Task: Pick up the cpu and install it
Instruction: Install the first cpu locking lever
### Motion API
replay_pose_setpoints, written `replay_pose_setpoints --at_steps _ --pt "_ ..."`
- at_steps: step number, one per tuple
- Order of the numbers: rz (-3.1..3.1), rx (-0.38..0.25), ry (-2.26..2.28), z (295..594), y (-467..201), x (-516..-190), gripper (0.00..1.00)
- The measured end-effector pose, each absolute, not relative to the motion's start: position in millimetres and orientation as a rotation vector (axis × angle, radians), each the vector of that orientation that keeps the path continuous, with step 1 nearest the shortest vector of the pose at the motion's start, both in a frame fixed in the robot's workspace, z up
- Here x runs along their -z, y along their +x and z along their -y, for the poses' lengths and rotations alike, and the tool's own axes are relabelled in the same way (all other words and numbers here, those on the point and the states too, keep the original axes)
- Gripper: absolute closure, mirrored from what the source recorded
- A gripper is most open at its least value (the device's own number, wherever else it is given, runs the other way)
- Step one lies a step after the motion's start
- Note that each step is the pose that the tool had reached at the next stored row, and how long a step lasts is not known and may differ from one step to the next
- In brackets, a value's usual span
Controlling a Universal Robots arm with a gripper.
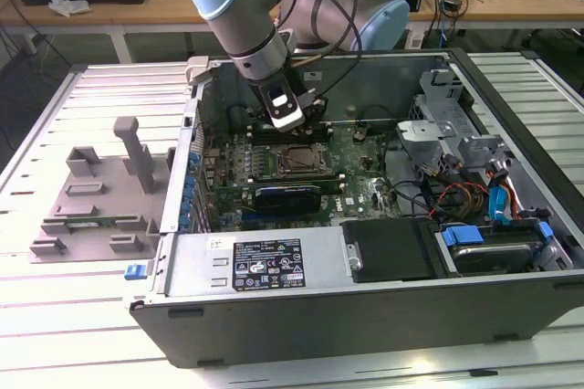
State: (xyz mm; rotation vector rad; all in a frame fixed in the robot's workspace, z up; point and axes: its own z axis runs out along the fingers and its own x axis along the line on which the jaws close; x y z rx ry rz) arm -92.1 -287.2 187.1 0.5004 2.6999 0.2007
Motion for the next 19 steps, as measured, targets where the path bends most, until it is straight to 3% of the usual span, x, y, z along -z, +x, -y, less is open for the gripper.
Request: replay_pose_setpoints --at_steps 19 --pt "-2.737 -0.197 0.514 287.8 -82.0 -190.8 0.89"
